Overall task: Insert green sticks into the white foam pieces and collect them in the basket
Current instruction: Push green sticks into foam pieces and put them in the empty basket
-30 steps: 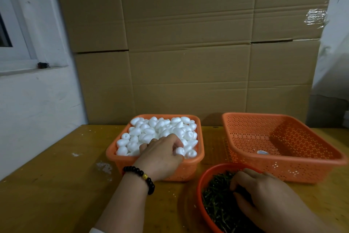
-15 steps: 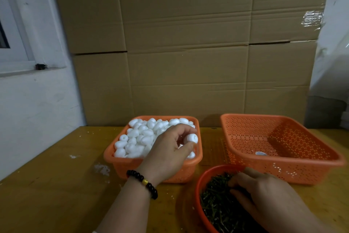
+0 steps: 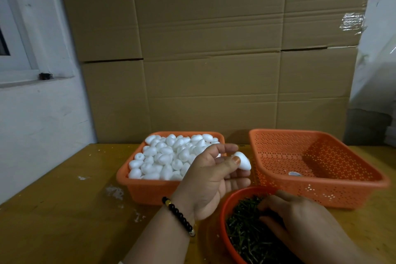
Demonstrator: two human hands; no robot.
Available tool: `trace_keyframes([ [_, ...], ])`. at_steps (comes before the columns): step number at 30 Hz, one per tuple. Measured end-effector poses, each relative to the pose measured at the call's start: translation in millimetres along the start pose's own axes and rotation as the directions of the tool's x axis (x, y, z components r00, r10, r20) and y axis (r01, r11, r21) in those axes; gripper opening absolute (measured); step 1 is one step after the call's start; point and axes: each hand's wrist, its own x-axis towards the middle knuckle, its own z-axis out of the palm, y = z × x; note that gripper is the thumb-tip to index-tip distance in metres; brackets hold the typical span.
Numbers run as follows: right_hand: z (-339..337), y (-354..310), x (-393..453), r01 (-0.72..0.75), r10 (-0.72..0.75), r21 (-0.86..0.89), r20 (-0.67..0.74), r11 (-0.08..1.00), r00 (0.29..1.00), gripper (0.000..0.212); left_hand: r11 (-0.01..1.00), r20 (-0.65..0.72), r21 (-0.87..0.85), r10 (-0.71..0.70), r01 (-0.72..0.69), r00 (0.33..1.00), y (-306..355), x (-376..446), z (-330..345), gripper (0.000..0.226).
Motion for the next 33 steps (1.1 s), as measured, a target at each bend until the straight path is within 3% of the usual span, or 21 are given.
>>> trace_keyframes([
  [4, -3.0, 0.3, -0.6, 0.006, -0.006, 0.028, 0.010, 1.000, 1.000, 0.028, 0.977, 0.049, -0.199, -0.073, 0.081, 0.996, -0.6, 0.9, 1.5, 0.036],
  [8, -4.9, -0.2, -0.2, 0.000, -0.001, 0.043, 0.029, 0.999, 1.000, 0.028, 0.945, 0.032, -0.305, -0.111, 0.116, 0.993, -0.2, 1.5, 1.1, 0.030],
  [16, -2.2, 0.8, -1.3, 0.010, -0.011, 0.054, 0.012, 0.999, 1.000, 0.030, 0.795, 0.063, -0.573, -0.199, 0.199, 0.978, -0.5, 4.3, 0.3, 0.033],
  [27, -2.6, -3.6, -2.7, 0.020, -0.018, 0.068, -0.036, 0.997, 0.999, 0.031, 0.794, 0.019, -0.566, -0.254, 0.220, 0.967, -5.3, 5.3, 2.8, 0.025],
  [33, -5.5, -6.5, -3.0, 0.020, -0.016, 0.081, -0.050, 0.996, 0.999, 0.034, 0.751, 0.011, -0.623, -0.272, 0.220, 0.962, -4.9, 5.5, 3.9, 0.042],
])
